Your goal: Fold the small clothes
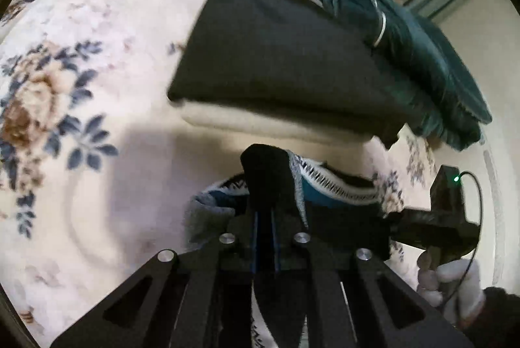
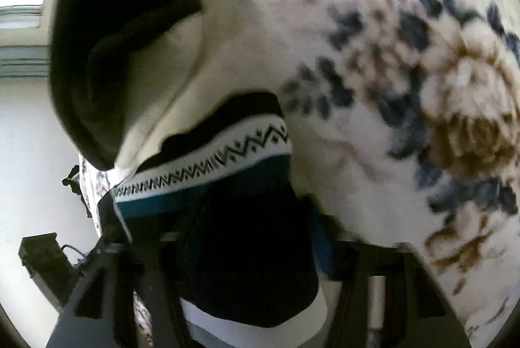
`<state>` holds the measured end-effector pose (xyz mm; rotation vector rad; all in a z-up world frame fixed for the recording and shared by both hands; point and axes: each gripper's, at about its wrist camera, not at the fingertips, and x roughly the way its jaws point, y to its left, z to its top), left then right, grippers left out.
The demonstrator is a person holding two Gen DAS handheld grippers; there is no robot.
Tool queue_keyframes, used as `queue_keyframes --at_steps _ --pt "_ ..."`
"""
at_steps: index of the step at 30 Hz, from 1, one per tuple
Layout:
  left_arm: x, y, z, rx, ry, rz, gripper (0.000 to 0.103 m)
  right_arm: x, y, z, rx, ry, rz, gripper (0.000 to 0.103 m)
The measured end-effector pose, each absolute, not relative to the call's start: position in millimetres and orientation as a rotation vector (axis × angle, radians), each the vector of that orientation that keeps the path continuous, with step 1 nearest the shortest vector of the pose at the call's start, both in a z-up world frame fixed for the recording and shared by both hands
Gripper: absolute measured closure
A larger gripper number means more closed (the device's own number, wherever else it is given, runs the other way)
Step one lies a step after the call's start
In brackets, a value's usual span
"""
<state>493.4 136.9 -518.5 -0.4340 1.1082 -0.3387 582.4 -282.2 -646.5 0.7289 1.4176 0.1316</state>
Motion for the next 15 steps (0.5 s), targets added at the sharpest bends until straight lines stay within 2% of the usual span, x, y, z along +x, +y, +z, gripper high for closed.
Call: queue_keyframes --at_steps 3,5,10,13,14,15 --pt "502 149 -513 -0.464 1.105 -0.324 0.099 585 -261 -635 0.630 1.386 0.135 0.093" --pt "509 153 -520 -0.453 1.115 -0.303 0.099 592 -247 -628 0.571 1.381 0.126 0.094" --pt "518 158 -565 -0.486 1.208 -0.257 0.098 609 -224 -627 0.419 1.412 0.093 0.094" --pt "512 160 -573 -0.534 1.257 -0.264 0.094 609 -224 -631 0.419 1.459 0.082 0.091" --pt "507 163 -568 -0.553 1.247 -0.274 0.091 605 -223 -629 0.432 1.468 0.084 0.089" --pt "501 165 -563 -0.572 1.242 -0.282 0.079 602 -227 -628 0.449 1.481 0.093 0.083"
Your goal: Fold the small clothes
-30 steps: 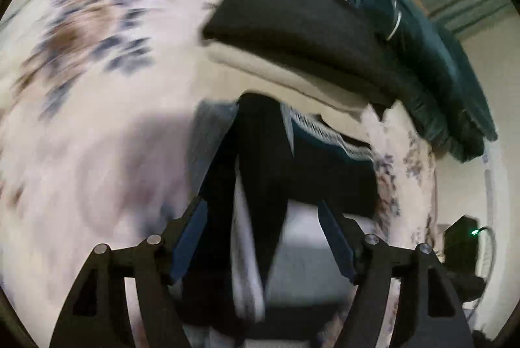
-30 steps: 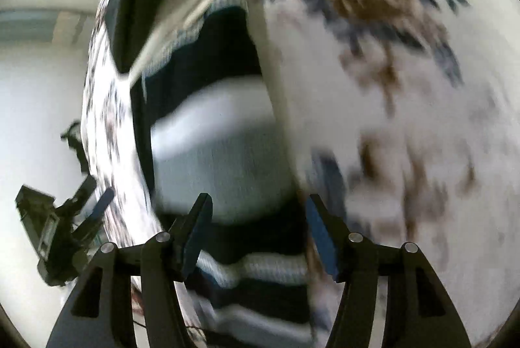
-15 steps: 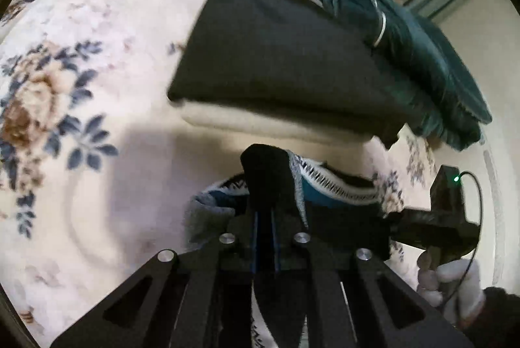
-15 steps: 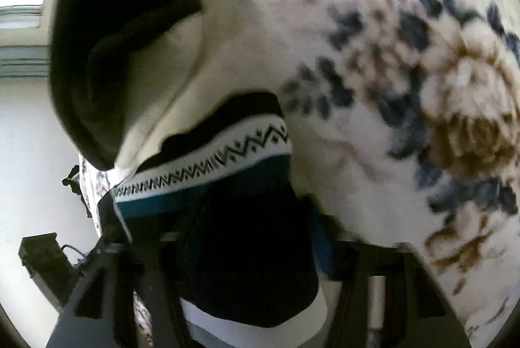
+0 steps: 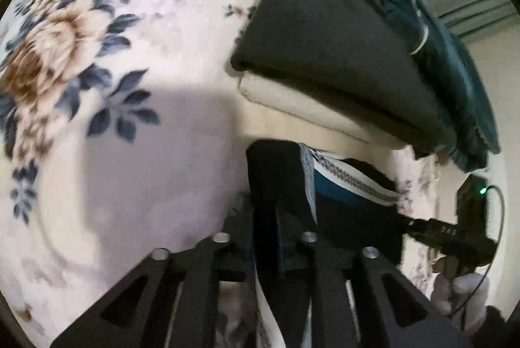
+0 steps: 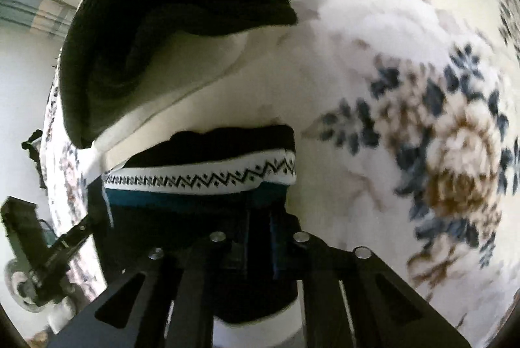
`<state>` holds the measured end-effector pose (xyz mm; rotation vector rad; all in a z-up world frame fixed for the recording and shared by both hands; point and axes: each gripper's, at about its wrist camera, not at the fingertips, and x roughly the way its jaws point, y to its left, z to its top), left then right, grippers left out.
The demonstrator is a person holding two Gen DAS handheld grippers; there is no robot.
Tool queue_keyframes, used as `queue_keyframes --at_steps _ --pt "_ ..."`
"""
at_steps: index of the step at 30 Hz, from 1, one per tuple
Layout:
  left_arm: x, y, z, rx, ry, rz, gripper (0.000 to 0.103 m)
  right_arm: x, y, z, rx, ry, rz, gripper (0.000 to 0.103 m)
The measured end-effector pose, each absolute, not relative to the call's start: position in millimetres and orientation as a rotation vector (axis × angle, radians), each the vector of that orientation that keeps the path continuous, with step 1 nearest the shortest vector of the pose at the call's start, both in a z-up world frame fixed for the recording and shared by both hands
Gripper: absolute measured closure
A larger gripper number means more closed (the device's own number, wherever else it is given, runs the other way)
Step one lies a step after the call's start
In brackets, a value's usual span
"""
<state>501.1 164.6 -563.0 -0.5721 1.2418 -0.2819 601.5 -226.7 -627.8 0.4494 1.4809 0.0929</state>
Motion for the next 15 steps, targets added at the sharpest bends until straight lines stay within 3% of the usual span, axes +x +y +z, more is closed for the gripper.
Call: queue_keyframes --at_steps 1,3,9,10,11,12,15 --pt "493 168 -556 -0.587 1.240 -0.280 0.063 596 -229 -625 0.470 1.487 0.109 0.069" --pt "472 169 -545 -0.611 1.230 -0.287 0.047 578 -238 -616 0.495 1.486 0.125 0.050" --pt "390 142 -546 -0.508 1.323 -0.313 0.046 489 -263 -604 0.611 1.524 0.150 0.049" --pt "383 137 -554 -0.476 1.345 -0.304 0.050 471 -264 -606 0.615 1.540 0.141 0.049" --pt "378 135 -558 -0.463 1.347 -0.297 0.063 456 -272 -605 0.614 1.549 0.133 0.049" --pt "374 134 -562 -0.461 1.345 -0.295 0.089 444 -272 -607 0.607 1.566 0.129 0.049" --pt "374 147 -562 -0.505 1.306 -0.259 0.091 409 -280 -614 0.640 1.589 0.108 0.049"
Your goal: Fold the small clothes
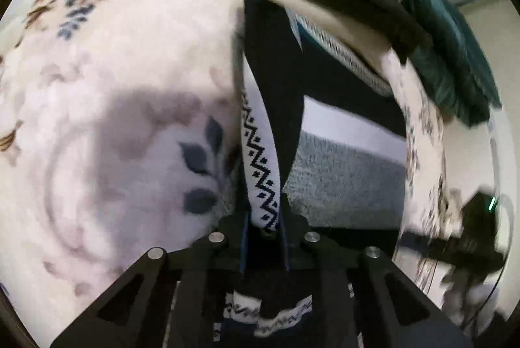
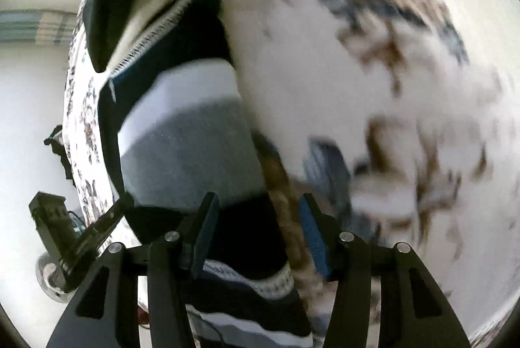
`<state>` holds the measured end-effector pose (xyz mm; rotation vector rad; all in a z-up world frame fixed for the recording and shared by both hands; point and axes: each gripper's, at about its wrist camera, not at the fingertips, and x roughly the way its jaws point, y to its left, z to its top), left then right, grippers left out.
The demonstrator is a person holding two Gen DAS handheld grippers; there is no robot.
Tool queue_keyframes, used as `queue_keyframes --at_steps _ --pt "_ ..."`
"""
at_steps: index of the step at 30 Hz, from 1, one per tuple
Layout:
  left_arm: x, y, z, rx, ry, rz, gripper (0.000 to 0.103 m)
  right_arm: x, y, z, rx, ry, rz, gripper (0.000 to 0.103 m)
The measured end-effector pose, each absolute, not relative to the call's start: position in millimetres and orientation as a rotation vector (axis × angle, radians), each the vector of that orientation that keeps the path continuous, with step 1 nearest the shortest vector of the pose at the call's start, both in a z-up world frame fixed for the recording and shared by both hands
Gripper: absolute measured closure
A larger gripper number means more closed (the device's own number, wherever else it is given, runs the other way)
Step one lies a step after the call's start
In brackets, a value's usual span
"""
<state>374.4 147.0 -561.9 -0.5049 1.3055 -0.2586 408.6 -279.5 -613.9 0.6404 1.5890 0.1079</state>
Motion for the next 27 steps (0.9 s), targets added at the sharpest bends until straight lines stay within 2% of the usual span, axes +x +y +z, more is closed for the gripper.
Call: queue_keyframes --at_steps 5,7,11,13,16,23,26,27 --pt "378 162 -566 -0.533 1.325 -0.265 0.089 366 -290 -628 0.732 1.606 0.056 0.049" --pt "373 163 -565 -0.598 1.370 -0.309 0.078 354 -290 -634 0.762 1.620 0.046 0.049" --pt "333 169 -537 -0.633 1.349 -0.357 0.066 318 -288 -631 0.768 1.660 0.059 0.049" --pt "304 174 -528 -0.640 1.357 -0.333 0.053 296 -287 -630 0.766 1.691 0.073 0.049" --pt "248 184 -528 -0.623 1.412 -0.288 0.050 256 -286 -631 0.783 1.747 0.098 0.049" --pt "147 164 -570 -0.494 1.609 -0.223 0.050 165 -264 -645 0.780 1.849 0.162 0.049" --pt "128 151 -569 -0.444 1.568 -0.233 0.055 137 -254 -659 0.787 1.885 0.173 0.049" --pt "124 148 -568 -0.440 1.544 -0.245 0.085 129 -250 -662 0.786 1.895 0.175 0.049"
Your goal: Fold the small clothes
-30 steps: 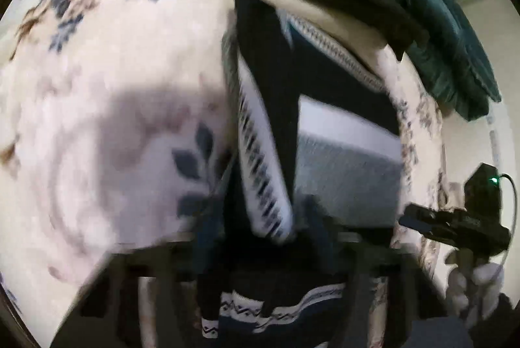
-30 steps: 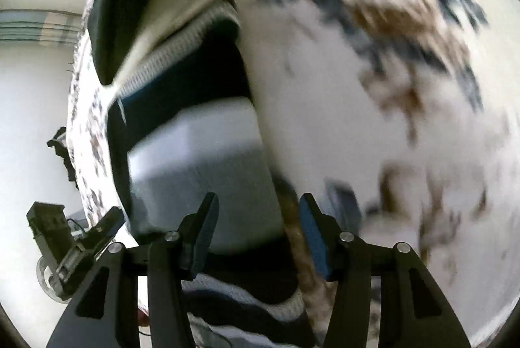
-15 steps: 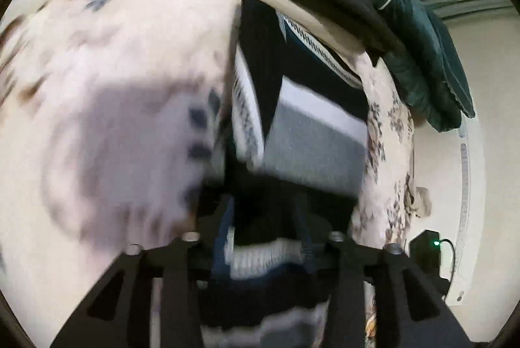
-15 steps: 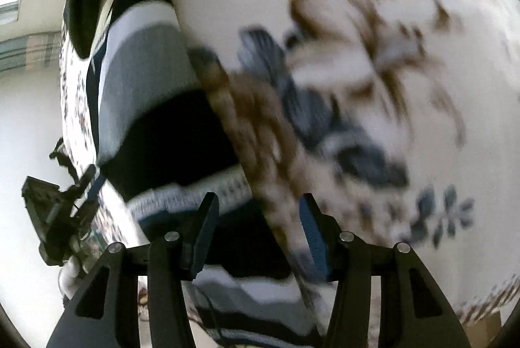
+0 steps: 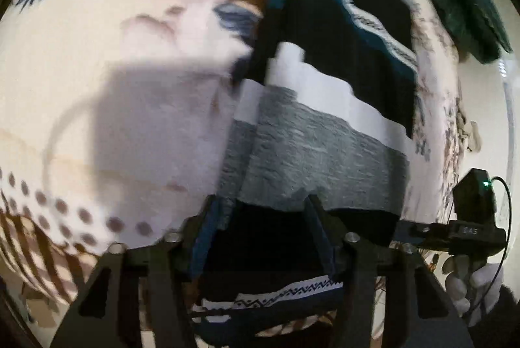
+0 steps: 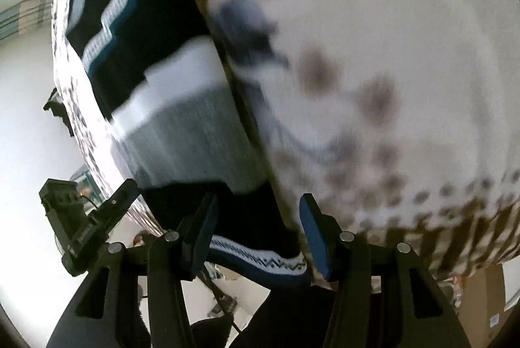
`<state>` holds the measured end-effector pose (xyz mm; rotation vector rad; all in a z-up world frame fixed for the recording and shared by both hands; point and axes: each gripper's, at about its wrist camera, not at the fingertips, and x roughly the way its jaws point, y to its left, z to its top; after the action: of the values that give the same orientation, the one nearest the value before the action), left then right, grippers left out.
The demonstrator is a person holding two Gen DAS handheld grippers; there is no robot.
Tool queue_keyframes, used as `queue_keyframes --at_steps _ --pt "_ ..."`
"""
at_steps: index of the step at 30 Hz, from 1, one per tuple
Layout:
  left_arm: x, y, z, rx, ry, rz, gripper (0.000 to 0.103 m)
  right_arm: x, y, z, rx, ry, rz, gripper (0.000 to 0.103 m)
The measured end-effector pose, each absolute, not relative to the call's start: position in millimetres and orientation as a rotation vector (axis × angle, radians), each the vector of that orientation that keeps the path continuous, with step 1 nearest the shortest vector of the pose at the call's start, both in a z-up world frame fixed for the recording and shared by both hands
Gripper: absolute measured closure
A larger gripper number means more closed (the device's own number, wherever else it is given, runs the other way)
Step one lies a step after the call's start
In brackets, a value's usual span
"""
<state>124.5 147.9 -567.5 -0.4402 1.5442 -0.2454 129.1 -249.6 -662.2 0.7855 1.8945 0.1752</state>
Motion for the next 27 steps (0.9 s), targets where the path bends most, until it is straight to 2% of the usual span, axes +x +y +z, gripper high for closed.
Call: queue_keyframes --at_steps 1,3,5,6,10,14,15,16,17,18,19,21,27 --pt "124 145 -568 -0.415 1.542 -0.237 0.095 123 -245 -665 0.786 1.900 0.180 0.049" --pt "119 147 -562 -0.439 1.506 -0.237 0.095 113 -238 -668 0.783 1.886 0.189 0.050" --pt "113 156 -556 -0.480 1.467 -0.231 0.097 106 -238 -664 0.753 1.849 0.183 0.086" --pt "109 161 -552 -0.500 1.452 -0.230 0.097 105 -233 -662 0.732 1.838 0.178 0.096" --pt "99 179 -545 -0.498 1.417 -0.202 0.098 98 -225 -647 0.635 1.807 0.184 0.096" --pt "93 183 -557 -0.507 1.449 -0.207 0.097 95 -213 -643 0.549 1.814 0.199 0.096" --pt "92 181 -558 -0.526 1.460 -0.221 0.094 95 -214 -645 0.543 1.825 0.198 0.096" --pt "92 178 -558 -0.537 1.469 -0.220 0.092 96 -214 -647 0.547 1.836 0.197 0.089" --pt "91 179 -557 -0.543 1.476 -0.199 0.088 95 -217 -648 0.566 1.853 0.190 0.086" --pt "85 182 -556 -0.558 1.476 -0.205 0.077 101 -206 -652 0.578 1.866 0.187 0.080" --pt "79 186 -554 -0.568 1.475 -0.209 0.064 100 -208 -652 0.600 1.873 0.193 0.067" --pt "69 190 -558 -0.586 1.486 -0.185 0.051 93 -216 -652 0.630 1.876 0.199 0.051" --pt "39 181 -584 -0.597 1.572 -0.156 0.054 67 -225 -675 0.721 1.949 0.185 0.050"
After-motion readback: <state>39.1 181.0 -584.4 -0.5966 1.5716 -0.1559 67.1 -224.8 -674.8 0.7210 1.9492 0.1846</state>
